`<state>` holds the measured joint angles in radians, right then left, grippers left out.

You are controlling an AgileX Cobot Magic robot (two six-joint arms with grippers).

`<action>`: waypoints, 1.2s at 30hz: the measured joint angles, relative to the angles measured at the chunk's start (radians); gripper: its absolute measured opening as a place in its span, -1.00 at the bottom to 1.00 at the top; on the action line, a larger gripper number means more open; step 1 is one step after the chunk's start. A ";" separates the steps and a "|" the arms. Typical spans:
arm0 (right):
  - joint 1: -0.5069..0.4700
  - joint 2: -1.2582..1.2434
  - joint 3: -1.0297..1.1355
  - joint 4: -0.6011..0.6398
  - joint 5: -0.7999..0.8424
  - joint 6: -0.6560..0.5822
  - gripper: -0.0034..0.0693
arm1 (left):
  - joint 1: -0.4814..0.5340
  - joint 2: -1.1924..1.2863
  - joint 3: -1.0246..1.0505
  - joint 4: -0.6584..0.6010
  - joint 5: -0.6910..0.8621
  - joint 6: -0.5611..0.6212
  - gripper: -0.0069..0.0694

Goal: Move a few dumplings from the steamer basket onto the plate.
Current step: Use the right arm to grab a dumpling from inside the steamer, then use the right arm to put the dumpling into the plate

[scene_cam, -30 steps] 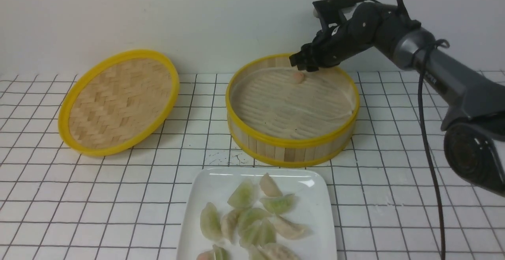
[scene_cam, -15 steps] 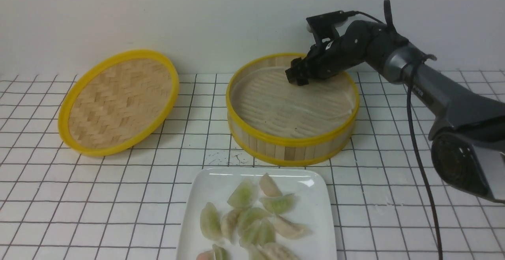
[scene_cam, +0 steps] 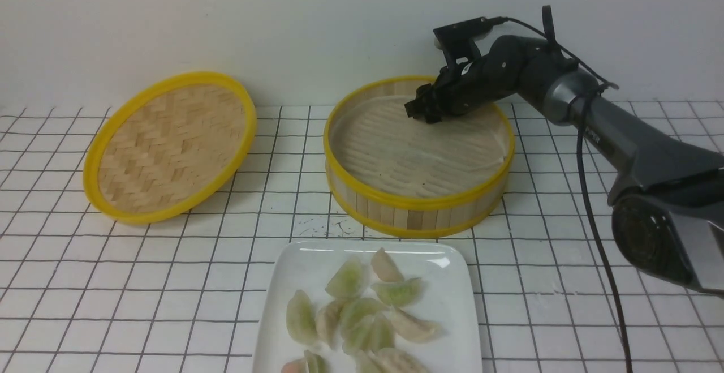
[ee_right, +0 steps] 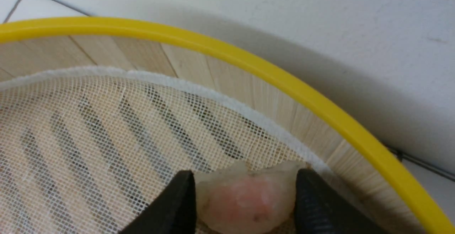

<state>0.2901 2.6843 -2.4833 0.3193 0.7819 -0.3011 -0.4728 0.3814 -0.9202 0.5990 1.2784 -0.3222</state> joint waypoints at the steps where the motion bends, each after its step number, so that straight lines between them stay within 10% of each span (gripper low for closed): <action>1: 0.000 0.001 -0.012 0.000 0.020 0.010 -0.01 | 0.000 0.000 0.000 0.000 0.000 -0.001 -0.83; 15: 0.002 -0.043 -0.354 -0.068 0.471 0.205 -0.01 | 0.000 0.000 0.000 0.000 0.000 -0.053 -0.83; 36: 0.282 -0.835 1.087 -0.070 0.422 0.171 -0.01 | 0.000 0.000 0.000 -0.189 -0.013 -0.102 -0.83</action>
<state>0.5719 1.8489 -1.3962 0.2493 1.2042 -0.1305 -0.4728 0.3814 -0.9202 0.4100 1.2657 -0.4242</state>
